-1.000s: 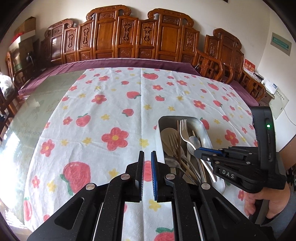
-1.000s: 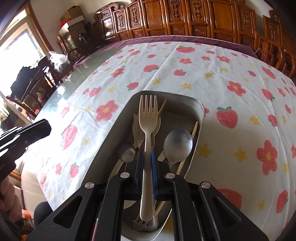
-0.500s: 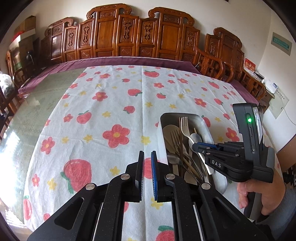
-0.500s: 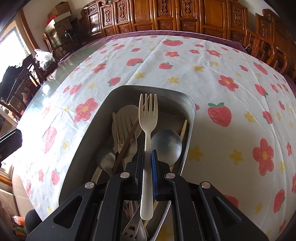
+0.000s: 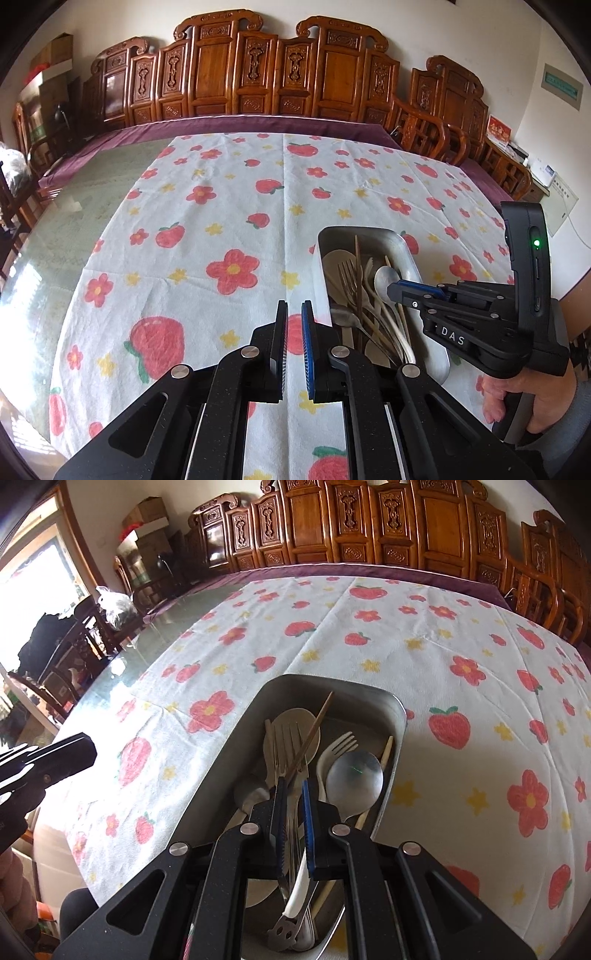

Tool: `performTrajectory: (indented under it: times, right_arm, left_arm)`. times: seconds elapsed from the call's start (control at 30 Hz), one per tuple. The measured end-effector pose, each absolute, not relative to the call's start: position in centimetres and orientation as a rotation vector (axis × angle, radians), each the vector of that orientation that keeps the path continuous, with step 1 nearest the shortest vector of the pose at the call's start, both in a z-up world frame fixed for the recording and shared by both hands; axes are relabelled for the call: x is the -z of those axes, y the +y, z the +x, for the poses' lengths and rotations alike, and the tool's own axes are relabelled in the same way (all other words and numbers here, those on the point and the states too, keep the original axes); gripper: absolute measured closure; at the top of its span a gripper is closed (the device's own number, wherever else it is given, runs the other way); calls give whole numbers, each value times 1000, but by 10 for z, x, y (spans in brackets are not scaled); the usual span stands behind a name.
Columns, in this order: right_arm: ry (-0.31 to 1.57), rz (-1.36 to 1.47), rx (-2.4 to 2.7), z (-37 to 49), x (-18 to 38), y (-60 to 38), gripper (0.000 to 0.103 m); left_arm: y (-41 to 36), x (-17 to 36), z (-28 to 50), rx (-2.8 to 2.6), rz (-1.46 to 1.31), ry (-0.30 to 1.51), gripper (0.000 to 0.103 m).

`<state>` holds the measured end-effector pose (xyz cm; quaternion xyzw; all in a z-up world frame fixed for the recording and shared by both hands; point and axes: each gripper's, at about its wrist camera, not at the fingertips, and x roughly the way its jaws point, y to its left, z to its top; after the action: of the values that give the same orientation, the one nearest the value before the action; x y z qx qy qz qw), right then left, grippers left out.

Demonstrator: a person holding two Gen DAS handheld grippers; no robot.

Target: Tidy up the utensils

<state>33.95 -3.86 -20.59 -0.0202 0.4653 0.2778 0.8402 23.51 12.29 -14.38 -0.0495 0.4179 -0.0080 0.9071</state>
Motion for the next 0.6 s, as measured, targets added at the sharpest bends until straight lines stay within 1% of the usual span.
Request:
performTrajectory:
  times: [0.17, 0.2, 0.23, 0.3, 0.37, 0.4, 0.43, 0.47, 0.5, 0.53, 0.57, 0.6]
  right_arm:
    - [946, -34, -592, 328, 193, -53, 93]
    - [938, -29, -593, 325, 190, -57, 93]
    - [928, -22, -590, 321, 187, -62, 93]
    - [906, -11, -587, 312, 179, -74, 93]
    - [883, -7, -577, 303, 171, -86, 92]
    - [874, -5, -574, 299, 168, -90, 87]
    - [864, -4, -570, 295, 165, -95, 82]
    - [852, -7, -564, 288, 160, -102, 80]
    - [842, -12, -557, 283, 156, -107, 77]
    - [834, -15, -550, 278, 154, -112, 71]
    - [821, -18, -536, 271, 149, -119, 67]
    - [810, -15, -522, 266, 145, -125, 56]
  left_arm:
    - [118, 139, 232, 17, -95, 857, 96]
    - [116, 138, 230, 17, -94, 856, 95]
    - [115, 136, 228, 16, -91, 853, 87]
    - [111, 133, 225, 13, -85, 841, 77]
    - [107, 130, 222, 16, -83, 838, 76]
    - [105, 128, 221, 17, -82, 838, 72]
    - [102, 126, 219, 16, -78, 835, 64]
    - [99, 124, 217, 14, -74, 830, 59]
    - [96, 122, 214, 10, -70, 824, 47]
    - [92, 118, 211, 5, -67, 818, 34]
    - [90, 116, 209, 0, -64, 811, 30]
    - [87, 114, 207, -3, -62, 807, 23]
